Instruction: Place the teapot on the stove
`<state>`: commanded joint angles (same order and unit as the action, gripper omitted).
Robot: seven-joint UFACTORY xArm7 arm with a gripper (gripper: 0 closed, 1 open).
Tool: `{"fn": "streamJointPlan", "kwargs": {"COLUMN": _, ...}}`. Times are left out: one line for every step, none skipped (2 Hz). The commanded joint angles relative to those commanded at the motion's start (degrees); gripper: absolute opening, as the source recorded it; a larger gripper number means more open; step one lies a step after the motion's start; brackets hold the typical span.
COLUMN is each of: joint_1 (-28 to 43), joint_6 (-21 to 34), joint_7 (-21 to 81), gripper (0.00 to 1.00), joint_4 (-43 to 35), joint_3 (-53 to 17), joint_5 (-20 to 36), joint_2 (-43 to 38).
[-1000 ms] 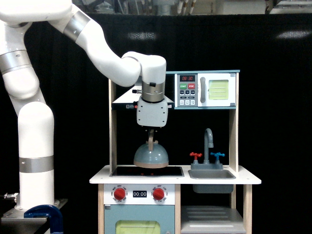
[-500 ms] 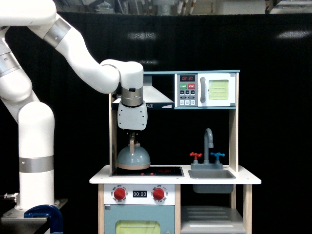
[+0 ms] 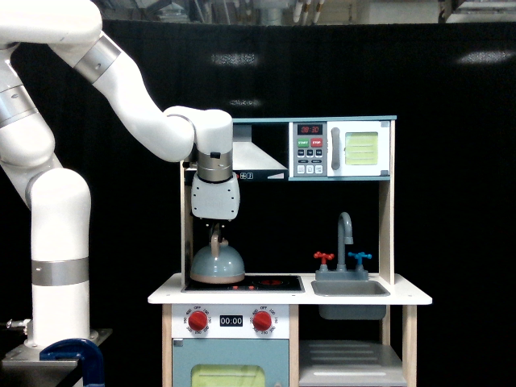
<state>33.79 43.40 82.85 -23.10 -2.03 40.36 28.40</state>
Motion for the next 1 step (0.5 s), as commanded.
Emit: {"fn": "streamJointPlan", "kwargs": {"joint_1": 0.97, "joint_6": -1.28, "joint_7": 0.11, "gripper": 1.00, "joint_4": 0.63, "joint_3": 0.09, "joint_5": 0.78, "joint_2": -0.37}}
